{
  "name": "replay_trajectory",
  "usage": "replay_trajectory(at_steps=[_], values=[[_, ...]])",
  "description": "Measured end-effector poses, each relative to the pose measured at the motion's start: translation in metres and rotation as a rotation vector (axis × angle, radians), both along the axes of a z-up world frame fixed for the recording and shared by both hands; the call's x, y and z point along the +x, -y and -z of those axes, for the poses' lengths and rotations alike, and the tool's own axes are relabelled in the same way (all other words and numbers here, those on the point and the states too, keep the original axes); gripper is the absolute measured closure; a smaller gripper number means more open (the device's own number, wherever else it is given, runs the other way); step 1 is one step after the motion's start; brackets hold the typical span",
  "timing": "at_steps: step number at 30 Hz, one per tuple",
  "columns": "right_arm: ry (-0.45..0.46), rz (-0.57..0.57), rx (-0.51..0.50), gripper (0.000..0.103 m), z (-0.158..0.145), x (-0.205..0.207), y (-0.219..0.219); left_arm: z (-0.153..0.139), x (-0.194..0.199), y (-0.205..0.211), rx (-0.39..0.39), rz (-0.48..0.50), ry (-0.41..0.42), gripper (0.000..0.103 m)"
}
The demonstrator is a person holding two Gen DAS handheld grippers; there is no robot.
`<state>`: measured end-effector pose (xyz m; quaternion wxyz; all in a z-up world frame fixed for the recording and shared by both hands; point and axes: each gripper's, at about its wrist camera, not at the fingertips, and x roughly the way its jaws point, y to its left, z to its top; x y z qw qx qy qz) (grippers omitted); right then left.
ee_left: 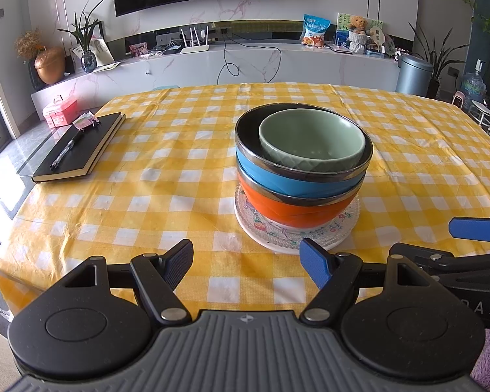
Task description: Organize plates and bowls
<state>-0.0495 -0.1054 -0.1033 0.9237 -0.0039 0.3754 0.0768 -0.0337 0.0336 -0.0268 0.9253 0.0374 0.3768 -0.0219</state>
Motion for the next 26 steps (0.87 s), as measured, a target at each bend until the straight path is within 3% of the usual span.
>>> replay_trajectory(at_steps=[26], values=[[-0.003,-0.002,-0.003,0.026,0.0009,-0.0004,0.0001,-0.0009,-0.0014,-0.0003,0.007,0.011,0.016,0.016]])
